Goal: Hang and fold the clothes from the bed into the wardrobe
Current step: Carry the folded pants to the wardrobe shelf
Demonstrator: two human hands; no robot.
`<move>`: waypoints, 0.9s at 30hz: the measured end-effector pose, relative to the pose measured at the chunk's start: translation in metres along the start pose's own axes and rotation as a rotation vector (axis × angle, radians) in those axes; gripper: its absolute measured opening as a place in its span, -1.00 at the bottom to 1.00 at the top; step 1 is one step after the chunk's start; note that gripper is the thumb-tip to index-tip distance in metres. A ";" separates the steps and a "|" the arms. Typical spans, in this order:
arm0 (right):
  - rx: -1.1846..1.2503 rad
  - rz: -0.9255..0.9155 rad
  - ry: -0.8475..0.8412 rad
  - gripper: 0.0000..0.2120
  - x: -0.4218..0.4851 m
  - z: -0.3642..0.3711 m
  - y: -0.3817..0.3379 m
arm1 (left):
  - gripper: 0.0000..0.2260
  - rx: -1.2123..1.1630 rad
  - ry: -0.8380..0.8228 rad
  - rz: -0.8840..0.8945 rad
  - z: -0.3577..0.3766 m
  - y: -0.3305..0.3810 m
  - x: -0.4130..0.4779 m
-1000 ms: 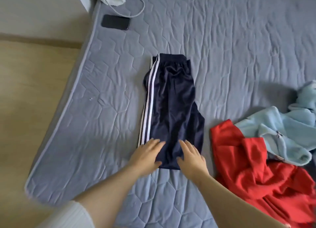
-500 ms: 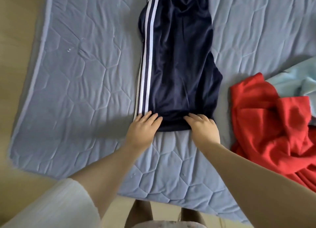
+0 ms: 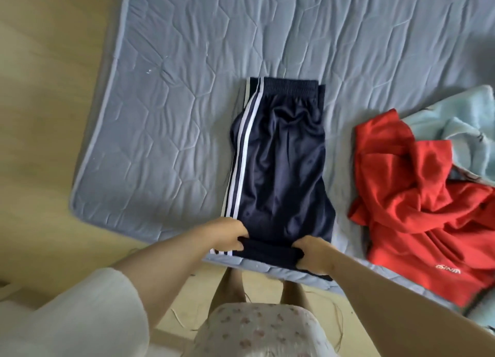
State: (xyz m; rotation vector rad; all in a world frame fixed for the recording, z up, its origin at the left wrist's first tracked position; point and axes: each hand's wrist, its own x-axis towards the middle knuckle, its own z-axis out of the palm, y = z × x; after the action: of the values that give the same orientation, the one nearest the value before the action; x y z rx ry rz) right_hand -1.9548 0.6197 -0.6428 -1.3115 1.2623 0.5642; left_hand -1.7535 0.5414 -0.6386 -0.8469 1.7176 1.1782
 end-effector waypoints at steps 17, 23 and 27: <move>0.221 0.121 0.667 -0.71 -0.022 -0.193 -0.018 | -0.86 0.029 0.529 -0.061 -0.204 0.024 -0.045; 0.506 0.224 1.043 -0.44 0.007 -0.206 -0.009 | -0.51 0.102 1.209 -0.153 -0.208 0.017 -0.007; 0.697 0.342 0.837 -0.36 0.035 -0.173 0.010 | -0.29 -0.500 1.045 -0.295 -0.166 0.004 0.031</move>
State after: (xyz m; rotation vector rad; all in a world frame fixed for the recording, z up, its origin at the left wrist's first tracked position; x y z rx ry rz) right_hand -2.0151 0.4534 -0.6412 -0.7247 2.1419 -0.2590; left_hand -1.8144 0.3840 -0.6354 -2.2276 1.9542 1.0209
